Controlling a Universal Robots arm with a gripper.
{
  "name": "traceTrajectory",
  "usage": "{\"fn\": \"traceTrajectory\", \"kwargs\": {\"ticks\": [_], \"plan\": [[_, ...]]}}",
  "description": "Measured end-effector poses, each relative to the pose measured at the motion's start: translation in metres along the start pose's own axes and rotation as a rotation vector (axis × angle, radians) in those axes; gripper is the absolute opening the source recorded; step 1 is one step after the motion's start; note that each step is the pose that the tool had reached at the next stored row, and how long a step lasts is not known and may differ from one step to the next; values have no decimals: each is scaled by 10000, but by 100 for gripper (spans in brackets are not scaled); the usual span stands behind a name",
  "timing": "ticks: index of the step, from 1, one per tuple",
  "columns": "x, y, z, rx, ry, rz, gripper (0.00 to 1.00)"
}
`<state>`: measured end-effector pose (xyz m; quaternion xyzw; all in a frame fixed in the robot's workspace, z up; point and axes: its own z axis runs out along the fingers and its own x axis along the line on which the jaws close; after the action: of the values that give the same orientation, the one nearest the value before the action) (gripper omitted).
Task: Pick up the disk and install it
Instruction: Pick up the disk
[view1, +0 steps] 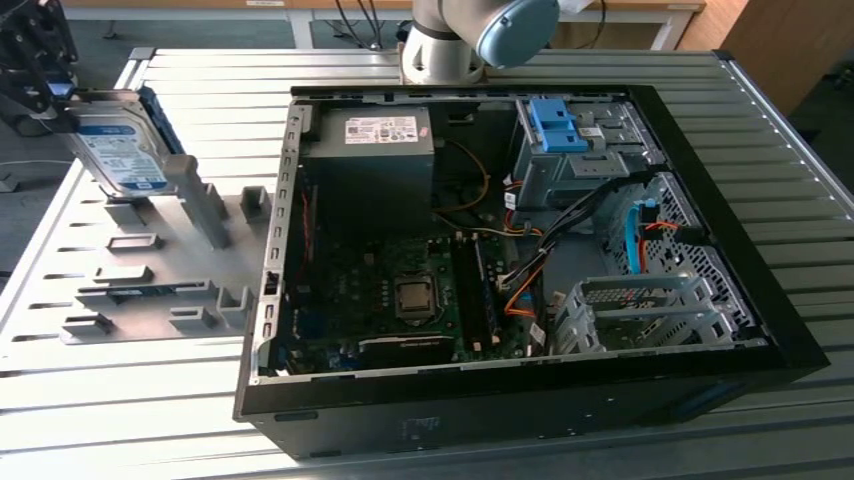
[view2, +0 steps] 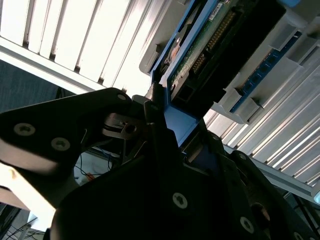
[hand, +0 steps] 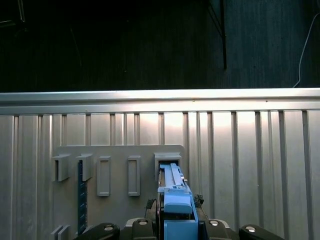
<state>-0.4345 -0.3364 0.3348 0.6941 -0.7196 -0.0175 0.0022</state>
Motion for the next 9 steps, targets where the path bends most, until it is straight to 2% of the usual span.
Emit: {"fn": "traceTrajectory", "kwargs": {"ticks": [9], "plan": [[0, 0, -15, -1, -4, 0, 37]]}}
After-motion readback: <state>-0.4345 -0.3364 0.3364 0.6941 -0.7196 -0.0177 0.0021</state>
